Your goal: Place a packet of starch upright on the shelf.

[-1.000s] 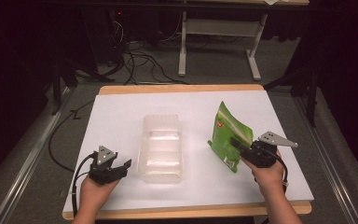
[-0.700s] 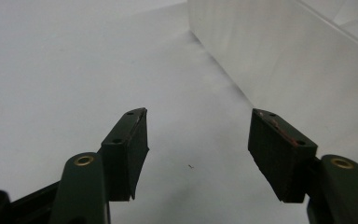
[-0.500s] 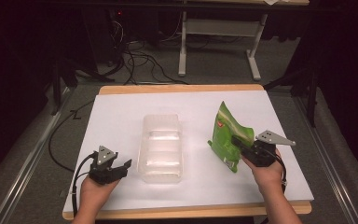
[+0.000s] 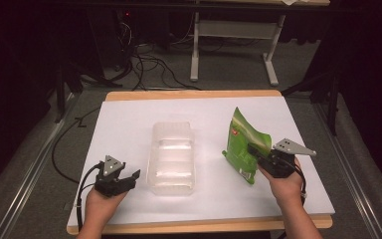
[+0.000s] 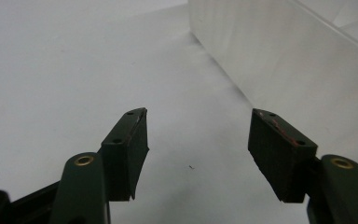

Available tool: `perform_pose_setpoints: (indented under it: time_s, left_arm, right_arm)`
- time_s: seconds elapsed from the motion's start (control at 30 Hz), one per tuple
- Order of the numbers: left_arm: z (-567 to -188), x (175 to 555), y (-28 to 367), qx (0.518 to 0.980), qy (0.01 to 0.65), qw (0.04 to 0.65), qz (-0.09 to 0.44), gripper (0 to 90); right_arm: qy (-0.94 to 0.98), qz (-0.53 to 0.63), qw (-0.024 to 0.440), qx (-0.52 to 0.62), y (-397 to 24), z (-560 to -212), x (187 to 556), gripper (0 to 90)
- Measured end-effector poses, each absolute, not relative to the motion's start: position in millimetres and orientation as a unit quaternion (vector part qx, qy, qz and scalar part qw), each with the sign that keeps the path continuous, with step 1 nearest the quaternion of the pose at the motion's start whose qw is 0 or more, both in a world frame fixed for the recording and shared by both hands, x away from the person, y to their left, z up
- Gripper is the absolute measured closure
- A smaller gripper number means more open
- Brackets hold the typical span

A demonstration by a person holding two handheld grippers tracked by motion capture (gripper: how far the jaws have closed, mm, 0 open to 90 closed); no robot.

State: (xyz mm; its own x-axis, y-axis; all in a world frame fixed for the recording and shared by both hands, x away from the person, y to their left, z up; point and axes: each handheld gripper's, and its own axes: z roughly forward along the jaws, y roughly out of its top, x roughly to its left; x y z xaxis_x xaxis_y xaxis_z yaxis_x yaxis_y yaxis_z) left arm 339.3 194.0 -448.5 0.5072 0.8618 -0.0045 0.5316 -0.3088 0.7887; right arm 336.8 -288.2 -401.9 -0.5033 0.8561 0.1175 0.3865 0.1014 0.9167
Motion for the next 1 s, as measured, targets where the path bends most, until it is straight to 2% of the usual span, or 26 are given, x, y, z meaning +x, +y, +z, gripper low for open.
perform_pose_setpoints:
  time_s: [0.5, 1.0]
  left_arm:
    - [-447, 338, 196, 0.776, 0.443, 0.391, 0.219, 38.3]
    - [-446, 338, 197, 0.775, 0.441, 0.394, 0.221, 38.3]
  right_arm:
    - [0.697, 0.545, 0.229, 0.406, -284, -380, 335, 86.8]
    - [0.710, 0.577, 0.195, 0.353, -248, -358, 364, 86.7]
